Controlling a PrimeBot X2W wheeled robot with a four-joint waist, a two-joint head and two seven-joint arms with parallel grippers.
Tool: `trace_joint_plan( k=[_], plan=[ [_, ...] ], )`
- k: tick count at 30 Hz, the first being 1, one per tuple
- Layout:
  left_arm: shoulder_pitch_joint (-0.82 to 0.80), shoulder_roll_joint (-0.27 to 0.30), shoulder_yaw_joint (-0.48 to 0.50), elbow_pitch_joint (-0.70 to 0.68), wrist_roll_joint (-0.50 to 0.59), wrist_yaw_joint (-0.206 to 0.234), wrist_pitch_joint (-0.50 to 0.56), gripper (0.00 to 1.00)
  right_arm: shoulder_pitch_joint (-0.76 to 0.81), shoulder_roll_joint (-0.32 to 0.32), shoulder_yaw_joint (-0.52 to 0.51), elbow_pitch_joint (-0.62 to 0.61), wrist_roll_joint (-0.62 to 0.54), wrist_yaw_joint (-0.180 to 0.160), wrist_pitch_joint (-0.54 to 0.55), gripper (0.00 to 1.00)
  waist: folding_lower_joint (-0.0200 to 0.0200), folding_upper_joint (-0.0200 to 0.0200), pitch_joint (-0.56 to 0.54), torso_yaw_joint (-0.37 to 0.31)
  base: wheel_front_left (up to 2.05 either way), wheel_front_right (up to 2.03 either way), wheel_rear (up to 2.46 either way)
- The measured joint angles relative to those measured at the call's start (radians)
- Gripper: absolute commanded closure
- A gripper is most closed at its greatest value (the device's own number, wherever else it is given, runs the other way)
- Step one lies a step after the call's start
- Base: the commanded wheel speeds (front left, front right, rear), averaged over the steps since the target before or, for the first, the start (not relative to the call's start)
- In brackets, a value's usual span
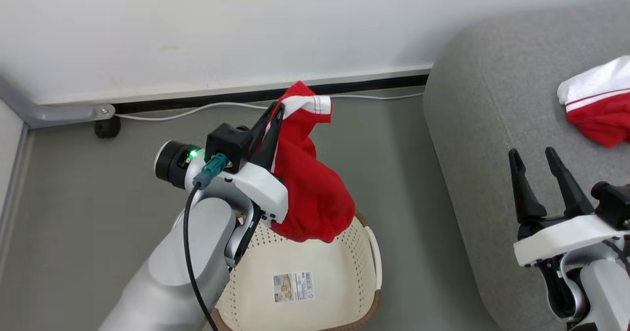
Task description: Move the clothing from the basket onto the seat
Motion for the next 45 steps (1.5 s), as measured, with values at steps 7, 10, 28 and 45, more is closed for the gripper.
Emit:
trace_joint_plan(
  k=[7,10,28,45],
  plan=[
    [-0.004,0.03,0.006,-0.124,0.016,0.0,0.003,1.0,0.026,0.018,-0.003,0.02,-0.017,0.0,0.0,0.0,0.0,0.0,-0.046,0.018,0.0,0.0,0.0],
    [-0.019,0.046,0.006,-0.175,0.021,0.0,0.025,1.0,0.032,0.025,-0.004,0.025,-0.017,0.0,0.0,0.0,0.0,0.0,-0.055,0.022,0.0,0.0,0.0],
    [-0.089,0.062,0.008,-0.308,0.025,0.014,0.093,1.0,0.046,0.035,0.01,0.04,-0.019,0.0,0.0,0.0,0.0,0.0,-0.061,0.014,0.0,0.0,0.0],
    [-0.106,0.039,-0.027,-0.309,0.021,0.017,0.086,1.0,-0.195,-0.042,0.456,-0.128,0.02,0.0,0.0,0.0,0.0,0.0,-0.046,0.042,0.0,0.0,0.0]
  ],
)
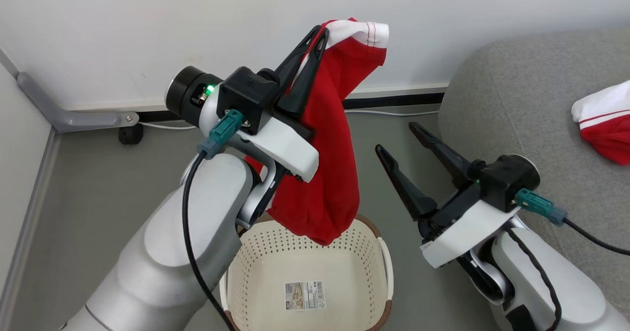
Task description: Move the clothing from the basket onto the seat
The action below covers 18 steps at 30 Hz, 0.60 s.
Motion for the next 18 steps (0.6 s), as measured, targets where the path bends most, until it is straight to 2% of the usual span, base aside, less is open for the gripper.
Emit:
trace_joint_plan(
  k=[6,11,17,18],
  plan=[
    [0.0,-0.02,-0.014,0.011,-0.001,0.0,-0.011,1.0,-0.1,-0.009,0.148,0.048,0.021,0.0,0.0,0.0,0.0,0.0,0.006,0.028,0.0,0.0,0.0],
    [-0.001,-0.032,-0.03,0.02,-0.009,-0.004,-0.019,1.0,-0.172,0.0,0.266,0.145,0.035,0.0,0.0,0.0,0.0,0.0,0.008,0.052,0.0,0.0,0.0],
    [-0.001,-0.053,-0.049,0.038,-0.012,-0.006,-0.03,1.0,-0.235,0.044,0.33,0.263,0.069,0.0,0.0,0.0,0.0,0.0,0.013,0.078,0.0,0.0,0.0],
    [-0.001,-0.054,-0.053,0.04,-0.015,-0.008,-0.03,1.0,-0.24,0.051,0.336,0.274,0.074,0.0,0.0,0.18,0.0,0.0,0.014,0.081,0.0,0.0,0.0]
  ],
)
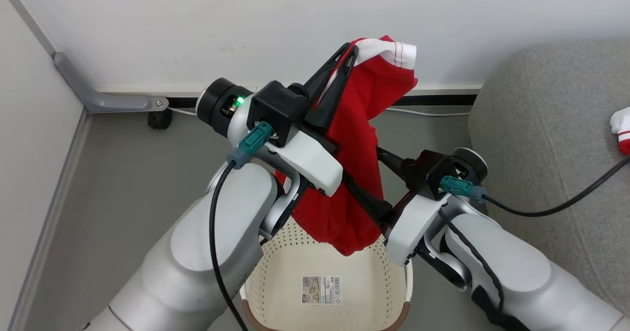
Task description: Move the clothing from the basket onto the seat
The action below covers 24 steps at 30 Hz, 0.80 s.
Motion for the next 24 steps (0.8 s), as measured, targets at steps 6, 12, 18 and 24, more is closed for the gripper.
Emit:
trace_joint_plan(
  k=[6,12,18,24],
  plan=[
    [0.0,-0.002,-0.009,0.033,-0.008,-0.005,-0.004,1.0,-0.01,0.018,0.009,0.021,0.034,0.0,0.0,1.0,0.0,0.0,0.001,0.001,0.0,0.0,0.0],
    [0.0,-0.005,-0.011,0.064,-0.026,-0.018,-0.016,0.57,-0.011,0.017,-0.002,0.022,0.041,0.0,0.0,1.0,0.0,0.0,-0.004,-0.014,0.0,0.0,0.0],
    [0.001,-0.005,-0.013,0.096,-0.043,-0.031,-0.018,0.0,-0.009,0.009,-0.053,0.016,0.041,0.0,0.0,1.0,0.0,0.0,-0.011,-0.027,0.0,0.0,0.0],
    [0.007,0.003,-0.016,0.135,-0.056,-0.041,-0.026,0.0,0.029,-0.005,-0.156,-0.019,0.031,0.0,0.0,1.0,0.0,0.0,-0.009,-0.054,0.0,0.0,0.0]
  ],
)
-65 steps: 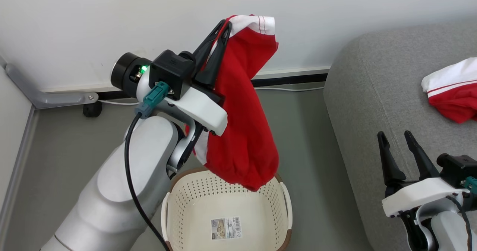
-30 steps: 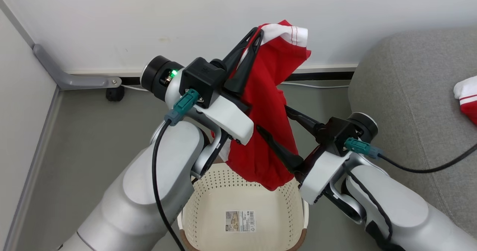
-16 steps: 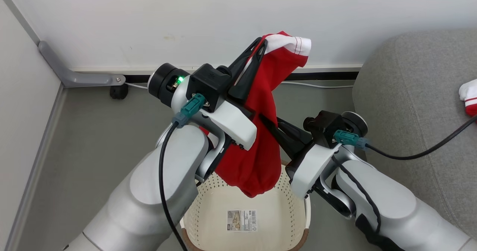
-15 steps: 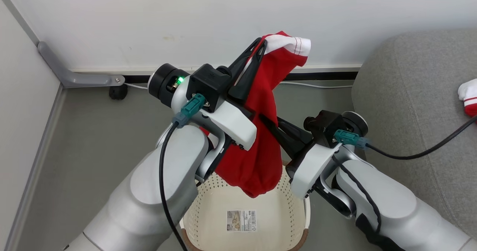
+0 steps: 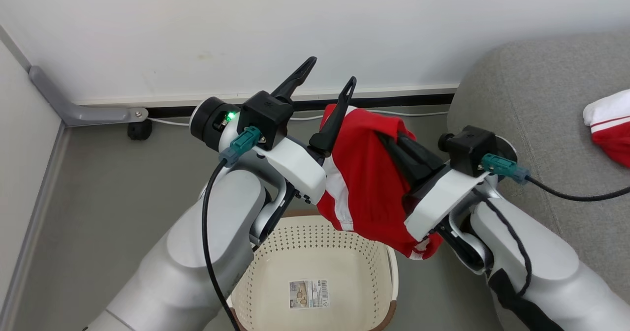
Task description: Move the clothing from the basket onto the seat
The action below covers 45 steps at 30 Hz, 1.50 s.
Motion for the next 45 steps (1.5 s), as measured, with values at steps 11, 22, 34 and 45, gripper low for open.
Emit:
trace_joint_plan(
  k=[11,22,34,45],
  plan=[
    [0.065,0.015,-0.007,0.033,-0.011,-0.027,-0.017,0.0,0.05,-0.042,-0.196,-0.069,-0.04,0.0,0.0,1.0,0.0,0.0,-0.001,-0.096,0.0,0.0,0.0],
    [0.15,0.01,-0.035,0.059,-0.02,-0.071,-0.026,0.0,0.105,-0.076,-0.327,-0.152,-0.062,0.0,0.0,1.0,0.0,0.0,-0.025,-0.268,0.0,0.0,0.0],
    [0.187,-0.007,-0.041,0.059,-0.02,-0.087,-0.027,0.0,0.177,-0.091,-0.411,-0.253,-0.08,0.0,0.0,1.0,0.0,0.0001,-0.031,-0.465,0.0,0.0,0.0],
    [0.193,-0.024,-0.054,0.058,-0.008,-0.113,-0.031,0.0,0.296,-0.114,-0.6,-0.351,-0.116,0.0,0.0,1.0,0.0,0.0,0.017,-0.519,0.0,0.0,0.0]
  ],
)
